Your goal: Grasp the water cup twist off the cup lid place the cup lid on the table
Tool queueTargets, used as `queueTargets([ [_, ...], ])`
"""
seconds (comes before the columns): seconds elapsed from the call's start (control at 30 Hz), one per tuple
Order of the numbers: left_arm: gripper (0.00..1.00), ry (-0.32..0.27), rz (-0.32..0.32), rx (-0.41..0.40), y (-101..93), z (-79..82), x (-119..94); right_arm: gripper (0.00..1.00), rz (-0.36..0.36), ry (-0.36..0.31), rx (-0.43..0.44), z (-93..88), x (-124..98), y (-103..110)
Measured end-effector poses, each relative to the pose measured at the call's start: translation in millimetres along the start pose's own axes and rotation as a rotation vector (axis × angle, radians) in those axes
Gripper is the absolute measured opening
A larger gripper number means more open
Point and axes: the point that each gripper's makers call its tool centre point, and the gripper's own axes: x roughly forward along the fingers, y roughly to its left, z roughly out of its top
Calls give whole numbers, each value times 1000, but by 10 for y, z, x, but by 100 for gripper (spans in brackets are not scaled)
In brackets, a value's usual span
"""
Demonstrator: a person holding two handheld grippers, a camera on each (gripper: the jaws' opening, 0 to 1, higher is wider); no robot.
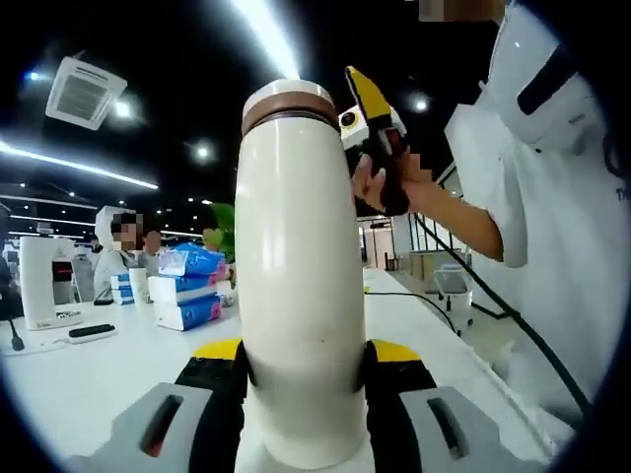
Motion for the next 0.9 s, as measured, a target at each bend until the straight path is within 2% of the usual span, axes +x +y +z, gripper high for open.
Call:
queueTargets([
  [0.03,48,0,0,0,-1,1,1,65,-58,-19,0,26,-33,-1],
  [0.1,48,0,1,0,3,1,2,69,-97,-43,-17,44,-59,66],
  [0.17,48,-1,1,1,9,2,6,70,-137,-83,18,72,-66,111],
  [0.2,48,-1,1,1,10,2,6,71,-159,-97,9,75,-68,144],
  [0.27,48,-1,1,0,10,4,9,71,-197,-75,-40,9,-73,223],
  [0.33,48,-2,1,2,11,5,12,71,-277,-69,-76,-30,-68,251],
  [0.4,48,-1,2,0,16,6,12,71,-324,-64,-119,-56,-52,300],
  [0.5,48,0,4,0,16,9,13,72,-365,-52,-92,-177,-27,421],
  [0.57,48,0,4,0,20,12,15,71,-366,-47,-96,-251,-17,497],
  [0.7,48,1,5,1,19,15,14,71,-406,-29,-45,-411,-28,542],
  [0.83,48,2,6,2,19,18,13,69,-445,-36,-35,-396,-9,475],
  [0.9,48,2,5,1,21,20,13,69,-437,-63,-14,-330,57,445],
])
